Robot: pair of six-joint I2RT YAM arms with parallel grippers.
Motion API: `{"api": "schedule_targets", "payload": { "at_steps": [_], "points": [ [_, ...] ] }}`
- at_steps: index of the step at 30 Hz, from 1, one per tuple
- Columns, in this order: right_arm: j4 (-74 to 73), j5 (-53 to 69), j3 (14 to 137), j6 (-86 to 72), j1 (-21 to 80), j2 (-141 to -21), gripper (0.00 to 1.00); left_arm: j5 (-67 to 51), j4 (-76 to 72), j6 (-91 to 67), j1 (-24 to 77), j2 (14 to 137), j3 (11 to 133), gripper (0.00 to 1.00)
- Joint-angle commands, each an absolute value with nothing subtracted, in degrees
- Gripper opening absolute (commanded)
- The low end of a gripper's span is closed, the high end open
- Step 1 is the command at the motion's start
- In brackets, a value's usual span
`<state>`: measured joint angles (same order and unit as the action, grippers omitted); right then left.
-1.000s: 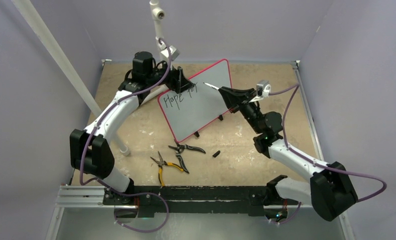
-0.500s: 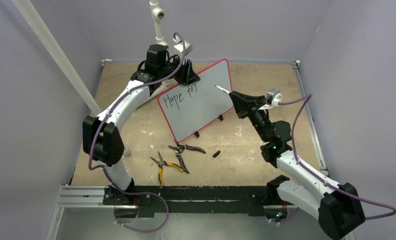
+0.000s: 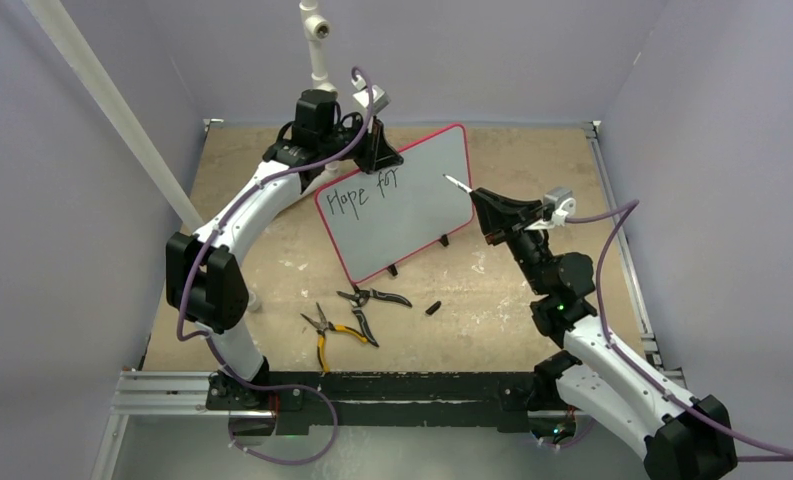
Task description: Write a sentence on the whiteboard
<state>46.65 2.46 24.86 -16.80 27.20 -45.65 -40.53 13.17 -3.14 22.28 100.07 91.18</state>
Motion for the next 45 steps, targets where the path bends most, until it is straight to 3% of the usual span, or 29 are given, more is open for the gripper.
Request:
{"api": "schedule_targets", "payload": {
  "at_steps": [1,14,32,33,34,35,45],
  "points": [
    [46.7,5.1,24.3,-14.5,26.9,-44.6,0.0,-46.3,18.6,2.7,22.4,98.6,90.2,0.0],
    [57.6,9.5,21.3,-13.9,27.0,-48.6,0.0,-47.8,21.7,5.0,22.4,98.4,88.4,0.0],
    [65.7,11.5,31.0,-16.9,26.9,-66.1,0.0,-48.0,20.3,5.0,22.4,97.9,87.2,0.0],
    [66.3,11.9,31.5,-17.1,26.9,-67.0,0.0,-48.1,20.3,5.0,22.4,85.5,87.2,0.0],
    [66.8,12.1,31.9,-17.3,26.9,-67.8,0.0,-48.1,20.3,5.0,22.4,96.2,87.3,0.0],
    [67.3,12.4,32.3,-17.6,26.8,-68.6,0.0,-48.1,20.3,5.0,22.4,97.5,87.2,0.0],
    [70.4,13.5,33.9,-20.4,26.8,-72.9,0.0,-48.2,20.2,5.1,22.4,97.2,87.0,0.0]
  ]
}}
